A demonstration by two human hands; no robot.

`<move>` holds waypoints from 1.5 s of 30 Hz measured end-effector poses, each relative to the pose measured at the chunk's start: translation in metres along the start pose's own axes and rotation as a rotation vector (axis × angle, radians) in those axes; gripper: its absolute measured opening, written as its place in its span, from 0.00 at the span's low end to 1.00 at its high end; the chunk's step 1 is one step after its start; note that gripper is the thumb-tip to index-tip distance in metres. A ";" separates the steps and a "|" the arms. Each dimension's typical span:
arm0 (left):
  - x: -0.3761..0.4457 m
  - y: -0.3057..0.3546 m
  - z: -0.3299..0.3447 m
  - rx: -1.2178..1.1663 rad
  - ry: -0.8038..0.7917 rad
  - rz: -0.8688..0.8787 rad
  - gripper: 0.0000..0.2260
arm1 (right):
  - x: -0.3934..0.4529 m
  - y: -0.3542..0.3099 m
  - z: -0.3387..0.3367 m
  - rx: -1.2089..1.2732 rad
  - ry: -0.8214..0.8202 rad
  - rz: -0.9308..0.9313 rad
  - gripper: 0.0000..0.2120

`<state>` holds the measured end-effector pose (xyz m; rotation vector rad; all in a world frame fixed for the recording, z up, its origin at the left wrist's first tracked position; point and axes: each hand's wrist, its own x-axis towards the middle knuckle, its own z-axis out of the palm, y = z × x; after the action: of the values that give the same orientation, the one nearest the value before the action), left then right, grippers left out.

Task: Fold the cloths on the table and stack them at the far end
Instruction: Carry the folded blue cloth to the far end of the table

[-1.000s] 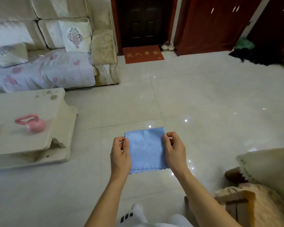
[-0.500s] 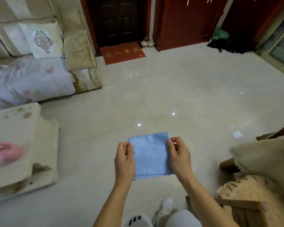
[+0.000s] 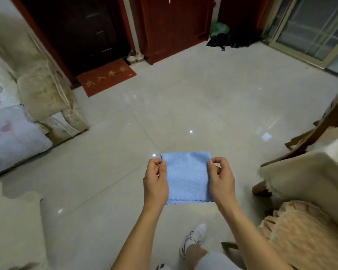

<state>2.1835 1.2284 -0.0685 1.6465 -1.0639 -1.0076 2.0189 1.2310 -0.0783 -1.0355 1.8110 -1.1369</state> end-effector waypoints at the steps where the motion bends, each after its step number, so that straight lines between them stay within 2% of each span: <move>1: 0.010 0.006 0.014 0.008 -0.016 0.007 0.08 | 0.015 -0.001 -0.007 0.005 0.022 0.006 0.05; 9: 0.078 0.053 0.132 0.052 -0.163 0.042 0.08 | 0.122 0.001 -0.070 0.037 0.209 0.039 0.05; 20: 0.114 0.088 0.242 0.084 -0.394 0.141 0.08 | 0.187 0.026 -0.133 0.079 0.438 0.089 0.06; 29: 0.178 0.099 0.314 0.094 -0.554 0.159 0.08 | 0.251 0.023 -0.145 0.090 0.570 0.142 0.06; 45: 0.387 0.182 0.445 0.103 -0.735 0.163 0.08 | 0.473 -0.055 -0.133 0.021 0.754 0.214 0.05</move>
<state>1.8457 0.7114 -0.0699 1.2465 -1.7182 -1.5150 1.7278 0.8315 -0.0641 -0.3847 2.3981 -1.5263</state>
